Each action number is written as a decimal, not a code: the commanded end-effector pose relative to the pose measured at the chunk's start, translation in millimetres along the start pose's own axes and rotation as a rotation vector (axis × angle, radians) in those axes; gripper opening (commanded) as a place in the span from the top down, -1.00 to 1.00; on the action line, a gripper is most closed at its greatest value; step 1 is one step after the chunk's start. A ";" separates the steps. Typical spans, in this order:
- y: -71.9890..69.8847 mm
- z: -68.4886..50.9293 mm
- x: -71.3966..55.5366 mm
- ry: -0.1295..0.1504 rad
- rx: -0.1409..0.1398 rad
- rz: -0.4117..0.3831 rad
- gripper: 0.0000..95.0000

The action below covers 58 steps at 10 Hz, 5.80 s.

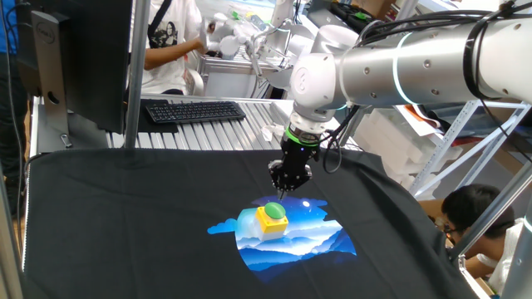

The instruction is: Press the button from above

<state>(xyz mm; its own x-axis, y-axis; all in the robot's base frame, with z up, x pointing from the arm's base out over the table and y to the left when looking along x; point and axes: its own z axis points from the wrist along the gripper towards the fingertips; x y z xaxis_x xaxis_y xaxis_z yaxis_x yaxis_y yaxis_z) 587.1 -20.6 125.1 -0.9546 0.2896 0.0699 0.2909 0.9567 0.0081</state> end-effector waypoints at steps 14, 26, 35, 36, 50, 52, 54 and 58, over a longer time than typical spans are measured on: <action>3.5 0.0 0.3 0.059 0.027 0.009 1.00; 4.5 21.9 -10.0 0.059 0.039 0.007 1.00; 5.1 40.3 -14.0 0.049 0.039 0.005 1.00; 5.2 41.4 -14.3 0.050 0.039 0.004 1.00; 0.1 1.2 -11.9 0.115 0.052 0.004 1.00; 0.8 0.0 -11.2 0.113 0.056 0.006 1.00; 2.1 -0.5 -10.7 0.111 0.058 0.009 1.00; 2.8 0.0 -10.6 0.109 0.062 0.014 1.00</action>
<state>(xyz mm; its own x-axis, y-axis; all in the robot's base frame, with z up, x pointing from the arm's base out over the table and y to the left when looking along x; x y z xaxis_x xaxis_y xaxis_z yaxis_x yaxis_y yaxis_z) 599.7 -20.5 123.6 -0.9361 0.3018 0.1805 0.2969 0.9534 -0.0545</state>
